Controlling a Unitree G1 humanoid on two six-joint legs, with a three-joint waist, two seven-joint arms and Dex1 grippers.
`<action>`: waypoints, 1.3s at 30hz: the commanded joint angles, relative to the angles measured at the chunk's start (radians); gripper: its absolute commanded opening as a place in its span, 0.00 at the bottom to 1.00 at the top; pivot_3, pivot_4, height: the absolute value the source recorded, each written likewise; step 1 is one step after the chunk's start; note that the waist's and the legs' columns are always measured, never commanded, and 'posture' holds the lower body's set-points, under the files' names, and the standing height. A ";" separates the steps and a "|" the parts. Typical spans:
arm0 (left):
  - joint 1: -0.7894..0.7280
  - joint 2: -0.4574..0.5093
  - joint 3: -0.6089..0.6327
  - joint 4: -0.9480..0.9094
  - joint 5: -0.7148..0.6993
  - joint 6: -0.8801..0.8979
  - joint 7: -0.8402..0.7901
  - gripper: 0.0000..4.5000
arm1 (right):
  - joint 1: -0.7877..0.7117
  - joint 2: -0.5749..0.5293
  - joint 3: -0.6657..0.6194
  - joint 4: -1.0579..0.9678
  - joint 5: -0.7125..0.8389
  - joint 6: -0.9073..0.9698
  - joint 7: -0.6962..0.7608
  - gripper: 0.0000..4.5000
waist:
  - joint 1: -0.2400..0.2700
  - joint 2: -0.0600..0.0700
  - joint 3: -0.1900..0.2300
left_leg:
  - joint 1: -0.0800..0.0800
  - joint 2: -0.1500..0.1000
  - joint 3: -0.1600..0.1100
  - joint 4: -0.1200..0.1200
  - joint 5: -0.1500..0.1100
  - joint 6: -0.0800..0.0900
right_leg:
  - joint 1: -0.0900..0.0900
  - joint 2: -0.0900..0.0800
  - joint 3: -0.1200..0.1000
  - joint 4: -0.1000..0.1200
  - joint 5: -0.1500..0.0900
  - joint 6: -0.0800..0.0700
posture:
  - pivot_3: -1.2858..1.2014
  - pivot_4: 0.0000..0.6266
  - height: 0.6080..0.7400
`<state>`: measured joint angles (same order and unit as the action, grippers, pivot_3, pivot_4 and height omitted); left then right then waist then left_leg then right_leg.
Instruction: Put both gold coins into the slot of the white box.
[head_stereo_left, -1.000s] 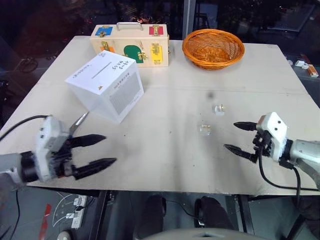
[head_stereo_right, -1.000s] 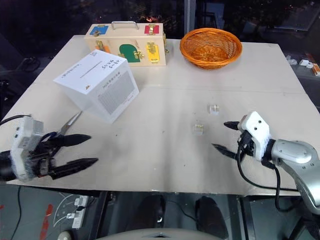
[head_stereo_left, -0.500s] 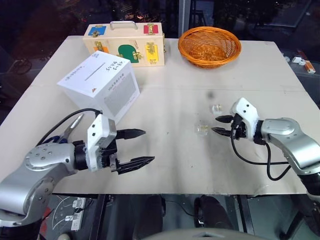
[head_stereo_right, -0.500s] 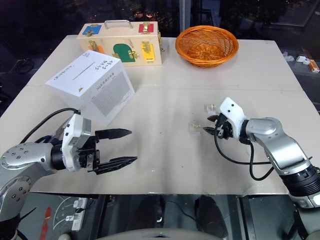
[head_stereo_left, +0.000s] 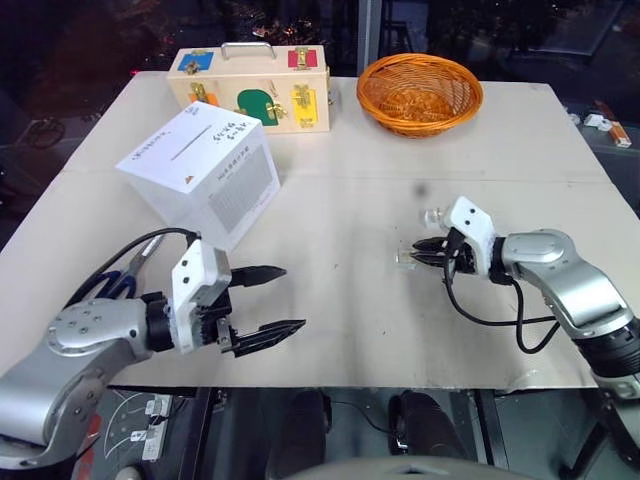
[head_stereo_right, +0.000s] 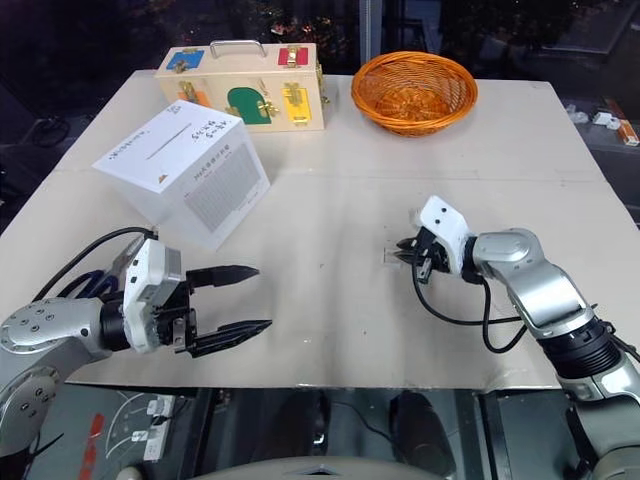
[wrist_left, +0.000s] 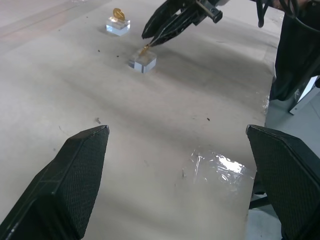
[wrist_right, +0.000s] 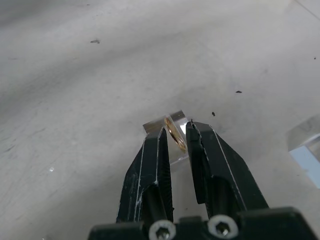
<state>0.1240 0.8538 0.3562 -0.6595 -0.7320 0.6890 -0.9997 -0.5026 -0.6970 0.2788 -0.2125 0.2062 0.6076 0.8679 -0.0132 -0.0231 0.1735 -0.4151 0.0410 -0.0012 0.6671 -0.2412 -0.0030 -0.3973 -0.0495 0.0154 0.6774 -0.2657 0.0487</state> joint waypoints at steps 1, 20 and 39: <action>0.013 0.016 0.036 -0.043 -0.020 -0.022 0.004 1.00 | -0.022 0.011 -0.002 -0.005 -0.010 -0.012 0.014 0.16 | -0.001 0.000 0.000 | 0.000 0.000 0.000 0.000 0.000 0.000 | 0.000 0.000 0.000 0.000 0.000 0.000 | 0.52 0.24 0.90; 0.081 0.033 0.096 -0.054 -0.045 -0.034 -0.005 1.00 | -0.005 0.029 0.001 0.016 -0.046 -0.024 0.042 0.16 | 0.000 0.000 0.000 | 0.000 0.000 0.000 0.000 0.000 0.000 | 0.000 0.000 0.000 0.000 0.000 0.000 | 0.52 0.24 0.90; 0.122 0.027 0.093 -0.039 -0.039 -0.089 -0.016 1.00 | -0.003 0.025 -0.016 0.043 -0.052 -0.024 0.038 0.01 | 0.000 0.000 0.000 | 0.000 0.000 0.000 0.000 0.000 0.000 | 0.000 0.000 0.000 0.000 0.000 0.000 | 0.52 0.24 0.90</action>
<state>0.2423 0.8782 0.4246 -0.6837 -0.7542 0.6195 -1.0088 -0.5077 -0.6636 0.2934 -0.1607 0.1543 0.5878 0.9053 -0.0135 -0.0227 0.1738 -0.4150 0.0410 -0.0009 0.6668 -0.2413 -0.0030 -0.3974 -0.0496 0.0155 0.6770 -0.2658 0.0487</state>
